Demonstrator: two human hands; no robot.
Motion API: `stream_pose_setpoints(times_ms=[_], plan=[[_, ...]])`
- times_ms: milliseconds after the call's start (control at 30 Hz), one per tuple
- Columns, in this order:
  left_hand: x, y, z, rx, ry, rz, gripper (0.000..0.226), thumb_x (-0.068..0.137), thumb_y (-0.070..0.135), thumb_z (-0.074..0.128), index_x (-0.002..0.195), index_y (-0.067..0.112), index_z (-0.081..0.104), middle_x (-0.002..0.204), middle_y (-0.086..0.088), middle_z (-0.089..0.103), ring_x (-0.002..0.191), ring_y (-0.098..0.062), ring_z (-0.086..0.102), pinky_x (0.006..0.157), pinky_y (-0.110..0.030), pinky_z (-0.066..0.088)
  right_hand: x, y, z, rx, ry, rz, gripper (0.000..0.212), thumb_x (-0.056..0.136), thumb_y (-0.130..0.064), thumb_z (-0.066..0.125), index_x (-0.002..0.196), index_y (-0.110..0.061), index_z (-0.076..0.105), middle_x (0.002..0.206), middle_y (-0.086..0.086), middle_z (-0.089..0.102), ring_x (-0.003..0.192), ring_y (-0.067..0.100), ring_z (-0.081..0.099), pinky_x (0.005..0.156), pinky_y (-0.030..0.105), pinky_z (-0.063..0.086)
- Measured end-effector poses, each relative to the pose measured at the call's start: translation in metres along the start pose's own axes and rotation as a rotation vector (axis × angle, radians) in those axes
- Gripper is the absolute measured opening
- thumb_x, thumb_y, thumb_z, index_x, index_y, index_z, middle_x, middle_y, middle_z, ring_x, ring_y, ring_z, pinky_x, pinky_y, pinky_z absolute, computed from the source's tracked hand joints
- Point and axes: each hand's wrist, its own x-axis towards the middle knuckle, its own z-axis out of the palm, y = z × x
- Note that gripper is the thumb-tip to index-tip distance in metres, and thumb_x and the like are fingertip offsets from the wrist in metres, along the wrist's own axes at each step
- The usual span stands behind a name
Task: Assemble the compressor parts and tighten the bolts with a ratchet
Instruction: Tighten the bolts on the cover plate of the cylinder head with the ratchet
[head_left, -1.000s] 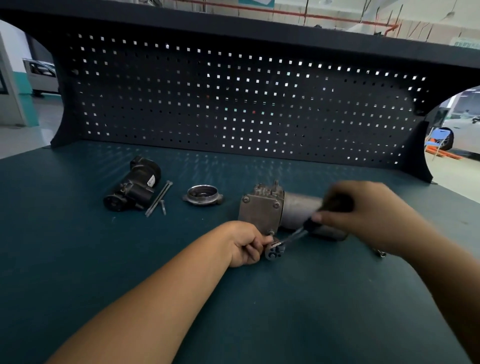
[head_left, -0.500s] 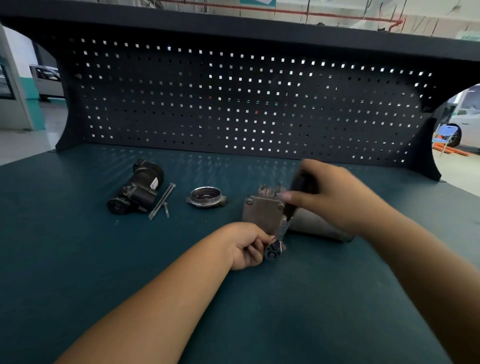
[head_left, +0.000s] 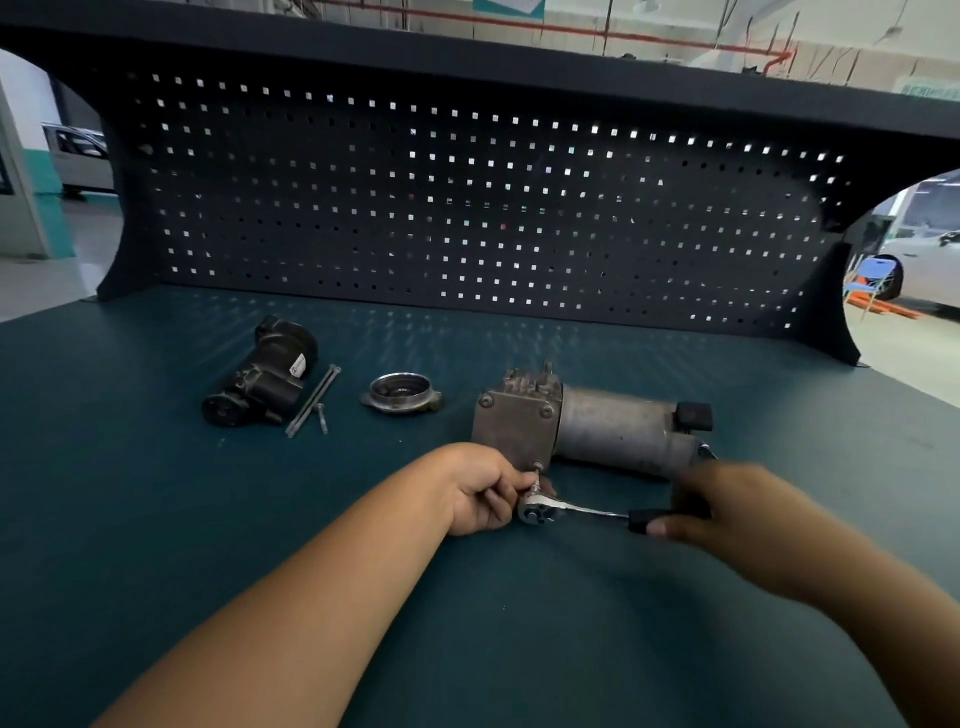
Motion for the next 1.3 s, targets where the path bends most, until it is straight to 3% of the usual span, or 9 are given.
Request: stream_pose_setpoints(times_ms=[100, 233, 433, 600, 733, 867, 967, 1067, 1300], plan=[[0.000, 0.000, 0.001, -0.006, 0.035, 0.003, 0.024, 0.097, 0.001, 0.040, 0.076, 0.003, 0.053, 0.050, -0.003, 0.058, 0.025, 0.000, 0.030, 0.027, -0.007, 0.021, 0.008, -0.020, -0.035, 0.007, 0.177, -0.058, 0.035, 0.070, -0.045, 0.075, 0.068, -0.022, 0.048, 0.076, -0.006, 0.050, 0.075, 0.018, 0.051, 0.062, 0.030, 0.038], [-0.002, -0.001, 0.002, -0.001, 0.060, 0.019, 0.024, 0.096, -0.002, 0.038, 0.076, 0.005, 0.049, 0.066, -0.004, 0.058, 0.025, 0.000, 0.029, 0.028, -0.007, 0.020, 0.026, -0.075, -0.050, 0.150, 0.414, -0.356, 0.023, 0.073, -0.026, 0.076, 0.083, -0.017, 0.059, 0.078, -0.011, 0.041, 0.079, 0.015, 0.045, 0.067, 0.030, 0.034], [-0.004, -0.004, 0.003, -0.051, 0.139, 0.170, 0.047, 0.092, -0.008, 0.019, 0.055, 0.011, 0.040, 0.031, 0.004, 0.036, 0.024, -0.002, 0.027, 0.032, -0.008, 0.019, 0.056, -0.143, -0.020, 0.092, 0.273, -0.664, 0.038, 0.088, -0.020, 0.062, 0.123, -0.013, 0.049, 0.108, 0.003, 0.053, 0.106, 0.022, 0.049, 0.087, 0.038, 0.041], [-0.002, -0.001, 0.002, -0.003, 0.076, 0.065, 0.030, 0.093, -0.007, 0.030, 0.074, 0.005, 0.051, 0.051, -0.004, 0.063, 0.025, 0.000, 0.028, 0.028, -0.007, 0.020, 0.050, -0.103, -0.030, 0.268, 0.399, -0.522, 0.038, 0.088, -0.033, 0.060, 0.121, -0.020, 0.048, 0.096, -0.009, 0.053, 0.091, 0.016, 0.053, 0.078, 0.032, 0.043], [0.001, 0.001, -0.002, -0.027, 0.042, 0.025, 0.018, 0.094, 0.004, 0.045, 0.078, 0.008, 0.053, 0.065, -0.001, 0.056, 0.025, 0.000, 0.031, 0.027, -0.008, 0.022, 0.024, -0.036, -0.023, 0.344, 0.489, -0.290, 0.042, 0.088, -0.027, 0.062, 0.127, -0.025, 0.045, 0.073, -0.020, 0.045, 0.063, 0.000, 0.043, 0.058, 0.016, 0.030], [0.002, 0.001, -0.002, -0.006, 0.008, 0.014, 0.020, 0.095, 0.006, 0.046, 0.076, 0.008, 0.051, 0.051, 0.001, 0.056, 0.025, 0.000, 0.031, 0.027, -0.008, 0.022, -0.003, 0.017, 0.008, 0.214, 0.357, -0.096, 0.018, 0.086, -0.025, 0.065, 0.099, -0.015, 0.058, 0.081, -0.008, 0.052, 0.079, 0.019, 0.053, 0.060, 0.022, 0.026], [0.000, 0.001, -0.001, 0.024, -0.007, -0.003, 0.021, 0.097, 0.005, 0.041, 0.079, 0.003, 0.054, 0.061, -0.002, 0.059, 0.025, -0.001, 0.031, 0.027, -0.007, 0.022, -0.012, 0.028, 0.036, 0.103, 0.104, -0.066, 0.014, 0.087, -0.038, 0.060, 0.090, -0.025, 0.055, 0.085, -0.009, 0.050, 0.084, 0.012, 0.053, 0.071, 0.023, 0.037], [-0.001, 0.002, -0.001, 0.057, -0.017, -0.014, 0.017, 0.097, 0.006, 0.039, 0.089, 0.003, 0.054, 0.078, -0.002, 0.053, 0.025, -0.001, 0.033, 0.027, -0.007, 0.023, -0.016, 0.025, 0.046, 0.124, 0.131, -0.067, 0.012, 0.087, -0.041, 0.060, 0.086, -0.030, 0.053, 0.084, -0.012, 0.050, 0.080, 0.006, 0.052, 0.068, 0.019, 0.036], [0.000, 0.001, -0.001, 0.103, -0.017, -0.009, 0.026, 0.098, 0.010, 0.042, 0.079, 0.002, 0.059, 0.062, 0.001, 0.052, 0.026, -0.001, 0.032, 0.029, -0.006, 0.022, -0.018, 0.013, 0.015, 0.050, 0.196, -0.122, 0.018, 0.082, -0.036, 0.068, 0.097, -0.027, 0.064, 0.088, -0.012, 0.059, 0.080, 0.007, 0.053, 0.066, 0.015, 0.034]])
